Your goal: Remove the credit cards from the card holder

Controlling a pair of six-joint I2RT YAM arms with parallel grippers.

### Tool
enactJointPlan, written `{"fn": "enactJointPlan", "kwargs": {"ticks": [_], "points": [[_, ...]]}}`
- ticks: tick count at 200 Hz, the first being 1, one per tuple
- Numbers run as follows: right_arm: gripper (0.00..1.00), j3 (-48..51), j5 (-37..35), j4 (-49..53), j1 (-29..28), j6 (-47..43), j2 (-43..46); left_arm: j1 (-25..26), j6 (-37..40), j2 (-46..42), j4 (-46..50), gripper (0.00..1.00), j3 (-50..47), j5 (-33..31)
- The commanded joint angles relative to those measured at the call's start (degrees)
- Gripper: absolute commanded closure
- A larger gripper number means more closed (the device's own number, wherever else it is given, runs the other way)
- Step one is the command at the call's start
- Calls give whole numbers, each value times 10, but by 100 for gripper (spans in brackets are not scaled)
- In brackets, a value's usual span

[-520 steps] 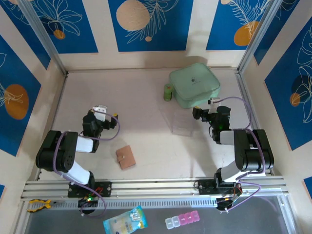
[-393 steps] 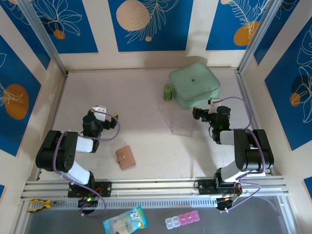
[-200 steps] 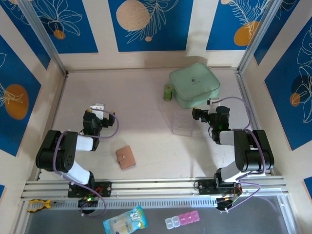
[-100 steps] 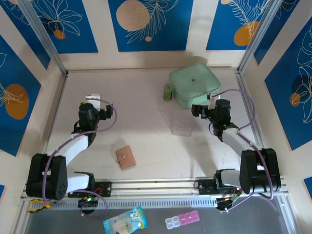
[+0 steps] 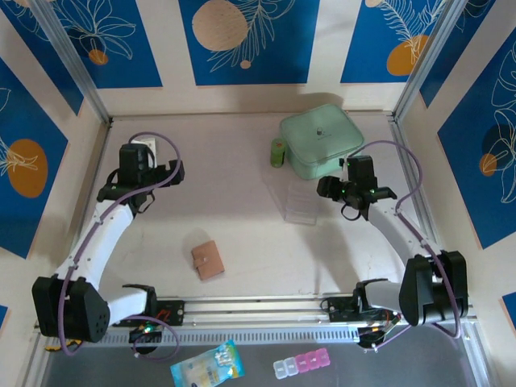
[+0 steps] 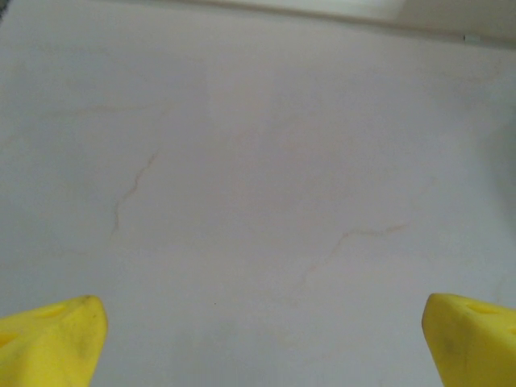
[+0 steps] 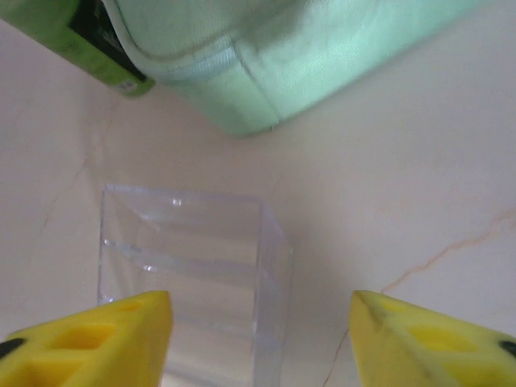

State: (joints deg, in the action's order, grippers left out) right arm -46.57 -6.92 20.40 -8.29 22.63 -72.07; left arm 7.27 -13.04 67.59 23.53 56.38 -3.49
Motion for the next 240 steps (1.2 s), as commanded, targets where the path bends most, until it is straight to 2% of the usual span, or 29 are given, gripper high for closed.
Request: {"fn": "enactJointPlan", "kwargs": {"ticks": [1, 21, 36, 74, 158, 240], "points": [[49, -32, 27, 92, -5, 27, -30, 4, 21, 10, 90, 0, 32, 48], [54, -46, 6, 105, -23, 41, -53, 2, 39, 12, 48, 0, -1, 52], [61, -52, -25, 115, -35, 62, -65, 2, 49, 12, 57, 0, 5, 55], [68, -59, -31, 102, -49, 73, -92, 2, 56, -8, 47, 0, -15, 31], [78, -72, -37, 82, -57, 71, -136, 2, 50, -12, 37, 0, -22, 23], [80, -93, -30, 78, -56, 59, -166, 2, 54, -15, 37, 0, -25, 14]]}}
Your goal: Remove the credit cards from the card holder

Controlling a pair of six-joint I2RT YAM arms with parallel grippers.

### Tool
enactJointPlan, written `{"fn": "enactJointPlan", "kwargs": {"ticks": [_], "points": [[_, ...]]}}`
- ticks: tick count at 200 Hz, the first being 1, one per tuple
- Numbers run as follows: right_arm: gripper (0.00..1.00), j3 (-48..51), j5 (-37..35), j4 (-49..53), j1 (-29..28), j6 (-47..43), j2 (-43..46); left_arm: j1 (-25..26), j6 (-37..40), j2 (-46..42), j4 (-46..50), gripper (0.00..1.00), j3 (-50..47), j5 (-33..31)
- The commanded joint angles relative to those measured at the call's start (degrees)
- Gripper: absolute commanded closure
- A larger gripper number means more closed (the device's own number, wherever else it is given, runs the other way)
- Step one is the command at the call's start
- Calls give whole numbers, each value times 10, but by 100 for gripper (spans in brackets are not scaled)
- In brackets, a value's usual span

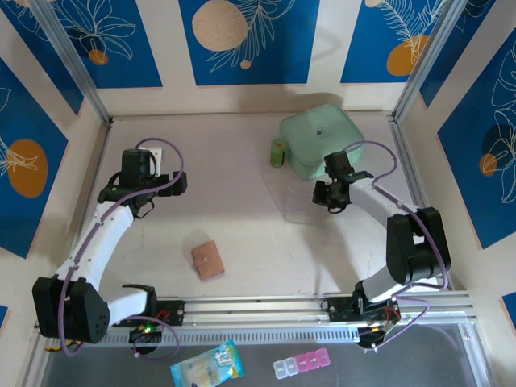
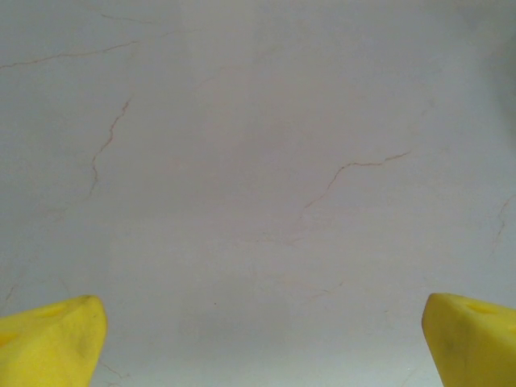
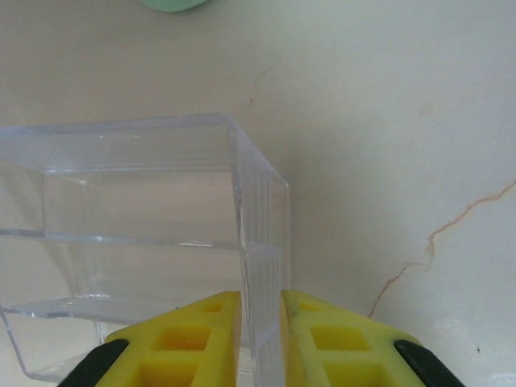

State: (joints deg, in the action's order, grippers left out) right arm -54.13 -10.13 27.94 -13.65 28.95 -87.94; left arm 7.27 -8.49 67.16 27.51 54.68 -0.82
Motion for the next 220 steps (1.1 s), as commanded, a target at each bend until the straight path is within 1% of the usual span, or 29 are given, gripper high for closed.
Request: {"fn": "enactJointPlan", "kwargs": {"ticks": [1, 41, 89, 130, 150, 171, 220], "points": [[80, -17, 3, 3, -3, -5, -7, 2, 8, -11, -3, 0, -7, -12], [83, -18, 4, 1, -3, -6, -23, 1, 9, -10, -2, 0, -7, -16], [90, -20, -4, 7, -8, -8, -18, 2, 8, -10, -1, 0, -6, -18], [94, -49, -20, 34, -26, -6, -13, 2, 8, -10, 1, 0, -6, -19], [94, -77, -28, 49, -48, 8, -25, 1, 8, -14, -2, 0, -8, -18], [94, -115, -39, 60, -84, 26, -49, 2, 9, -18, -3, 0, -9, -17], [94, -239, -73, 93, -170, 63, -152, 2, 8, -19, -1, 0, -10, -14]]}}
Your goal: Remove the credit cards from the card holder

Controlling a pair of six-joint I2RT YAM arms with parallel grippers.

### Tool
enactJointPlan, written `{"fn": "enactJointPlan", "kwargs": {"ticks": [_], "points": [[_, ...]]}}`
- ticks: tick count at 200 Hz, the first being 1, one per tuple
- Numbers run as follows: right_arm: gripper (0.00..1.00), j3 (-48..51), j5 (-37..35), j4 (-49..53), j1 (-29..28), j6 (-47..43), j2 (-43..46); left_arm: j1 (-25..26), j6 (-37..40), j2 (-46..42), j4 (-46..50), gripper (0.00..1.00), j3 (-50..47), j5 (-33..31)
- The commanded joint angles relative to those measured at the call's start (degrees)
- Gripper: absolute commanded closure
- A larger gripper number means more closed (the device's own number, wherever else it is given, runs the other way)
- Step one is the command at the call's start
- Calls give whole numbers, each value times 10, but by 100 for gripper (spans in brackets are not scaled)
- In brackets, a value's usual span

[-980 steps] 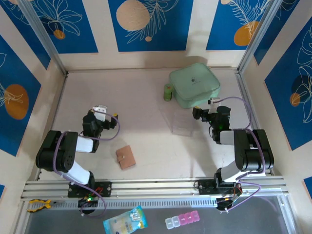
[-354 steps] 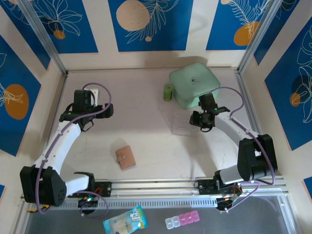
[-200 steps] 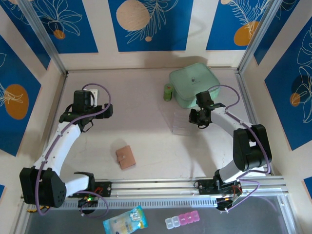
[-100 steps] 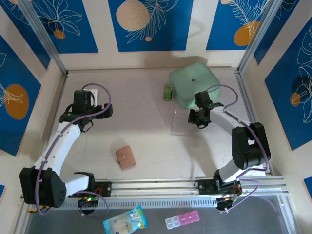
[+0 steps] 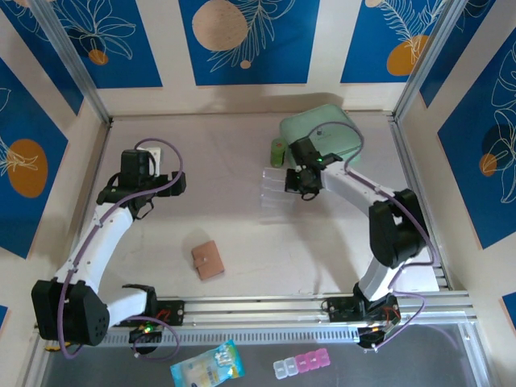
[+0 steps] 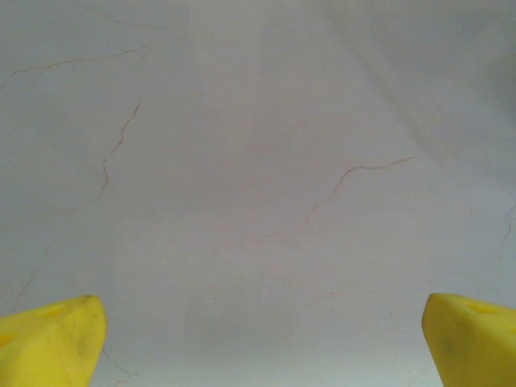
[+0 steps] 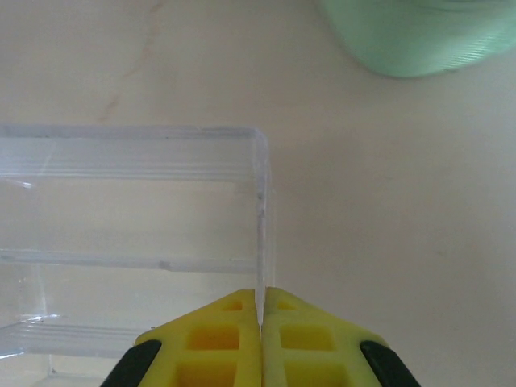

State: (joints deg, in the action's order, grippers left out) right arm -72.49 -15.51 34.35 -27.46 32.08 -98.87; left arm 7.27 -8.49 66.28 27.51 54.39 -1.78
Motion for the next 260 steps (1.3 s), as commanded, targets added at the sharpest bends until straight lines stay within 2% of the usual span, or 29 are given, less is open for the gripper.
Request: {"fn": "enactJointPlan", "kwargs": {"ticks": [1, 47, 92, 155, 260], "points": [[94, -58, -19, 30, -32, 33, -45, 3, 8, -10, -2, 0, -8, -4], [94, -151, -38, 54, -56, 38, -134, 2, 8, -11, 0, 0, -8, -3], [94, -198, -56, 68, -58, 38, -178, 3, 8, -9, -2, 0, -8, -1], [94, -223, -68, 77, -67, 38, -205, 3, 8, -6, -2, 0, -9, -2], [87, -236, -70, 80, -75, 20, -202, 3, 7, -1, -2, 0, -9, -3]]}}
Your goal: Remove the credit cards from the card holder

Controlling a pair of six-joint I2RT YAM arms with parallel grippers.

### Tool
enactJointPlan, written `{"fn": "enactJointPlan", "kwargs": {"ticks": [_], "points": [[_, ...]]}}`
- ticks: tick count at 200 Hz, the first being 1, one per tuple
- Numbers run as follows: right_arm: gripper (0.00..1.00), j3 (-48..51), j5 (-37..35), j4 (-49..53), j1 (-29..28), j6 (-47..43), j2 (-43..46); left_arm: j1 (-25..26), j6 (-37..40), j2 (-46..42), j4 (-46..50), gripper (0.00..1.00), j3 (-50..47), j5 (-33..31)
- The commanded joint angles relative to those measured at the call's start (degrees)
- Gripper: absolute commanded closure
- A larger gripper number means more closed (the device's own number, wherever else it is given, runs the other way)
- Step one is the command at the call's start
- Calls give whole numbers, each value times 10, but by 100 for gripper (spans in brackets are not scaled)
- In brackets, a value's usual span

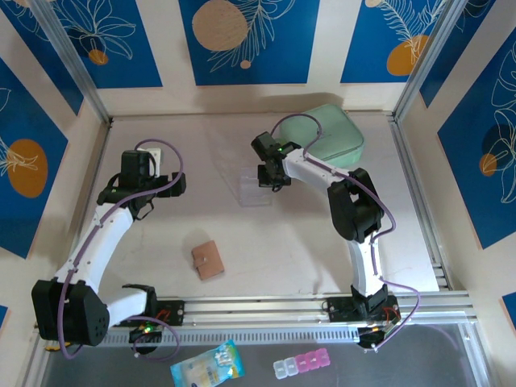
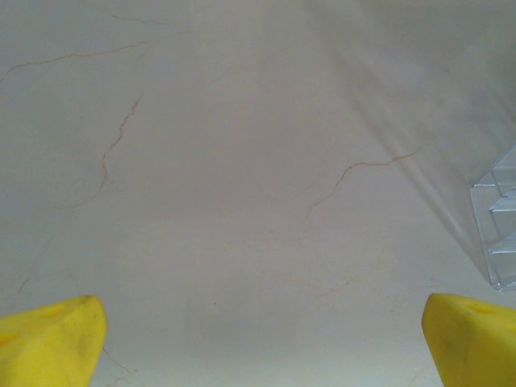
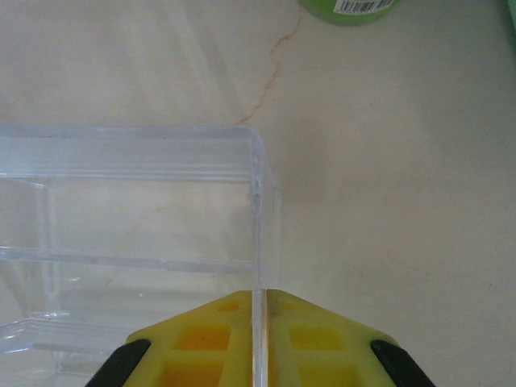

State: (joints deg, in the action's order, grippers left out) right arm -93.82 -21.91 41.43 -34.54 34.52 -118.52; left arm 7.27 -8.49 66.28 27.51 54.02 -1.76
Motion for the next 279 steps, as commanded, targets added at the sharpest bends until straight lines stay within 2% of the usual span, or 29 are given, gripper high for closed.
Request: {"fn": "enactJointPlan", "kwargs": {"ticks": [1, 66, 135, 172, 199, 215, 242, 279], "points": [[87, -23, -6, 9, -4, -4, -6, 2, 7, -1, -2, 0, -5, -3], [82, -25, -8, 20, -6, -4, 15, 2, 3, 3, 1, 0, -4, 6], [77, 21, 29, 26, -14, -6, 105, 28, -29, 30, 49, 0, 14, 37], [75, 87, 62, 14, -12, 4, 168, 89, -49, 62, 84, 7, 14, 83], [74, 133, 69, 4, -8, 5, 212, 163, -87, 68, 137, 8, 11, 59], [74, 161, 74, -3, -3, 6, 235, 201, -132, 59, 175, 8, -3, 33], [73, 201, 82, -16, 6, 7, 262, 253, -221, 26, 207, 7, -56, 28], [68, 243, 85, -33, 11, 8, 288, 305, -294, 3, 198, 5, -131, 52]]}}
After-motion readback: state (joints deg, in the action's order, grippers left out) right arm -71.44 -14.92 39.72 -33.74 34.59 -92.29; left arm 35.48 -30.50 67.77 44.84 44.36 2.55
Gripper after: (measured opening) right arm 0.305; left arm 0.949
